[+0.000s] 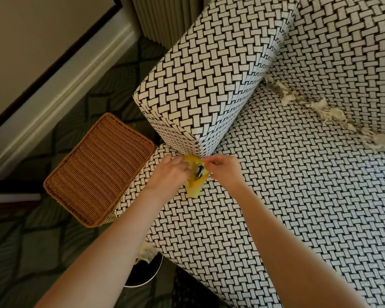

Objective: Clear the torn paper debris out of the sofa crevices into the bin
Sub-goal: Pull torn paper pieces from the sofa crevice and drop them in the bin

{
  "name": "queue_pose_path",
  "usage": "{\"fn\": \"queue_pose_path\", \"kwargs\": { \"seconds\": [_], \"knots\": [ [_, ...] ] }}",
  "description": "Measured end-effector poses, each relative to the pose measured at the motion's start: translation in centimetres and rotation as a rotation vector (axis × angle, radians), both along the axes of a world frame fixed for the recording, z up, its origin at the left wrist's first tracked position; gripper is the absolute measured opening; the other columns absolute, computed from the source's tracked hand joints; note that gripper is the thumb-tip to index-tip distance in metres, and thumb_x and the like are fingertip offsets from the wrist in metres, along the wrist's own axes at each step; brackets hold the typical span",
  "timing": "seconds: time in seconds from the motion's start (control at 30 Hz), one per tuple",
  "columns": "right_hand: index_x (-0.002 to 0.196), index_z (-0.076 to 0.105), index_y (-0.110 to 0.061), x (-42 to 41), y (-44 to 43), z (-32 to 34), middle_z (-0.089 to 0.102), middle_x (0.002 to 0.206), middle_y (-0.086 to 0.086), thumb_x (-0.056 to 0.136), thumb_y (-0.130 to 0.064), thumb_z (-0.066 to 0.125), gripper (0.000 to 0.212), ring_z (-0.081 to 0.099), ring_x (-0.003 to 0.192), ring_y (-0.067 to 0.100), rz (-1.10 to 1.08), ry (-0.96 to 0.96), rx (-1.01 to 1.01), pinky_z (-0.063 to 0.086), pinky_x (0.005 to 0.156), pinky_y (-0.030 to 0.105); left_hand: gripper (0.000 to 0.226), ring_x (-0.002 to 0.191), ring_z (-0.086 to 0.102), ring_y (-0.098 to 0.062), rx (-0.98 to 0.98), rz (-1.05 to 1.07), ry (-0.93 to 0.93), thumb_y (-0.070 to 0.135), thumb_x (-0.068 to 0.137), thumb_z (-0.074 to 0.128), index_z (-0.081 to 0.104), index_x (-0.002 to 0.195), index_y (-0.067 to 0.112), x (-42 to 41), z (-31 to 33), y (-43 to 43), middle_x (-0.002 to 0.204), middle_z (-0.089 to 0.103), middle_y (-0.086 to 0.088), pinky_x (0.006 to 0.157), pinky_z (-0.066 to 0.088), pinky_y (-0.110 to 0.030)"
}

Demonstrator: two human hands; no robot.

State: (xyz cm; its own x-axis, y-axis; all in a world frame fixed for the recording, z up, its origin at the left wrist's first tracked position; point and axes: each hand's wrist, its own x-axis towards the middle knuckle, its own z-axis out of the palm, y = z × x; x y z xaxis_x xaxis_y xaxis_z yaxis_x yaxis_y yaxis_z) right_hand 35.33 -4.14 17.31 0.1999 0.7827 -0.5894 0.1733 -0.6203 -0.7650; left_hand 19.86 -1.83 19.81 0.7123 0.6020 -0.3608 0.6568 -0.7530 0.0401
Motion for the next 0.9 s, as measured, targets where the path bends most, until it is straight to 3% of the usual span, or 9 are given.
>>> {"fn": "queue_pose_path", "kwargs": {
  "seconds": [0.1, 0.2, 0.3, 0.4, 0.47, 0.57, 0.7, 0.83, 0.9],
  "knots": [
    [0.099, 0.069, -0.012, -0.2, -0.1, -0.3, 0.064, 0.086, -0.005, 0.086, -0.006, 0.058, 0.018, 0.060, 0.082, 0.013, 0.016, -0.012, 0.031, 0.053, 0.082, 0.032, 0.033, 0.065, 0.065, -0.014, 0.041, -0.087, -0.018, 0.002, 0.039, 0.086, 0.068, 0.059, 0.021, 0.7, 0.1, 0.3, 0.053, 0.064, 0.006, 0.068, 0.048, -0.027],
    [0.117, 0.055, -0.013, -0.5, -0.8, 0.0, 0.061, 0.113, 0.003, 0.086, -0.012, 0.058, 0.031, 0.060, 0.101, 0.019, 0.043, 0.067, -0.015, 0.051, 0.085, 0.031, 0.032, 0.041, 0.057, -0.010, 0.052, -0.087, -0.057, 0.004, 0.038, 0.087, 0.065, 0.054, 0.020, 1.9, 0.7, -0.2, 0.042, 0.056, 0.007, 0.063, 0.047, -0.024],
    [0.139, 0.028, -0.015, -0.9, -1.7, 0.4, 0.047, 0.134, 0.011, 0.087, -0.037, 0.055, 0.063, 0.052, 0.110, 0.025, 0.141, 0.037, -0.328, 0.050, 0.080, 0.039, 0.021, 0.070, 0.068, -0.016, 0.005, -0.032, -0.052, 0.000, 0.063, 0.077, 0.069, 0.079, 0.012, 2.2, 0.6, -0.6, 0.070, 0.071, -0.002, 0.083, 0.047, -0.030],
    [0.142, 0.026, -0.018, -1.2, -1.4, 0.5, 0.048, 0.131, 0.015, 0.087, -0.043, 0.053, 0.066, 0.063, 0.094, 0.031, 0.068, 0.180, -0.544, 0.056, 0.062, 0.036, 0.032, 0.056, 0.065, -0.016, 0.049, -0.024, -0.062, 0.000, 0.045, 0.087, 0.069, 0.068, 0.013, 1.8, 0.3, -0.6, 0.059, 0.068, 0.000, 0.068, 0.051, -0.029],
    [0.135, 0.039, -0.015, -1.2, -0.6, 0.2, 0.060, 0.106, 0.014, 0.090, -0.031, 0.054, 0.049, 0.066, 0.072, 0.024, -0.019, 0.217, -0.452, 0.058, 0.062, 0.033, 0.035, 0.054, 0.065, -0.015, 0.056, 0.006, -0.058, 0.000, 0.037, 0.088, 0.070, 0.064, 0.014, 1.7, -0.2, -0.5, 0.058, 0.068, 0.002, 0.061, 0.052, -0.029],
    [0.125, 0.047, -0.010, -0.7, 0.6, -0.1, 0.061, 0.086, 0.009, 0.092, -0.021, 0.051, 0.035, 0.061, 0.070, 0.020, -0.102, 0.288, -0.291, 0.056, 0.068, 0.031, 0.029, 0.066, 0.067, -0.019, 0.152, 0.057, -0.106, 0.004, 0.047, 0.083, 0.072, 0.072, 0.016, 1.8, -0.3, 0.1, 0.068, 0.071, 0.003, 0.063, 0.052, -0.031],
    [0.123, 0.044, -0.016, 1.7, 1.1, 0.3, 0.065, 0.088, 0.006, 0.091, -0.027, 0.054, 0.035, 0.061, 0.078, 0.019, -0.124, 0.336, -0.322, 0.051, 0.070, 0.030, 0.031, 0.067, 0.068, -0.020, 0.161, 0.077, -0.275, 0.009, 0.059, 0.080, 0.067, 0.087, 0.013, 2.8, -0.4, 0.5, 0.075, 0.071, -0.001, 0.061, 0.056, -0.031],
    [0.117, 0.053, -0.012, 5.3, 1.7, 0.5, 0.067, 0.086, 0.002, 0.094, -0.021, 0.048, 0.024, 0.062, 0.075, 0.016, -0.260, 0.345, -0.264, 0.052, 0.073, 0.030, 0.045, 0.068, 0.065, -0.015, -0.056, 0.068, -0.365, 0.000, 0.065, 0.074, 0.049, 0.099, 0.015, 5.5, -0.6, -0.6, 0.085, 0.063, -0.002, 0.054, 0.057, -0.027],
    [0.115, 0.054, -0.011, 7.0, 2.4, 0.6, 0.066, 0.087, 0.002, 0.096, -0.020, 0.046, 0.022, 0.062, 0.074, 0.015, -0.326, 0.316, -0.237, 0.052, 0.073, 0.028, 0.044, 0.082, 0.064, -0.015, -0.139, 0.103, -0.340, -0.001, 0.073, 0.068, 0.053, 0.112, 0.014, 8.1, 0.0, -0.4, 0.101, 0.059, -0.003, 0.065, 0.057, -0.029]
  ]
}}
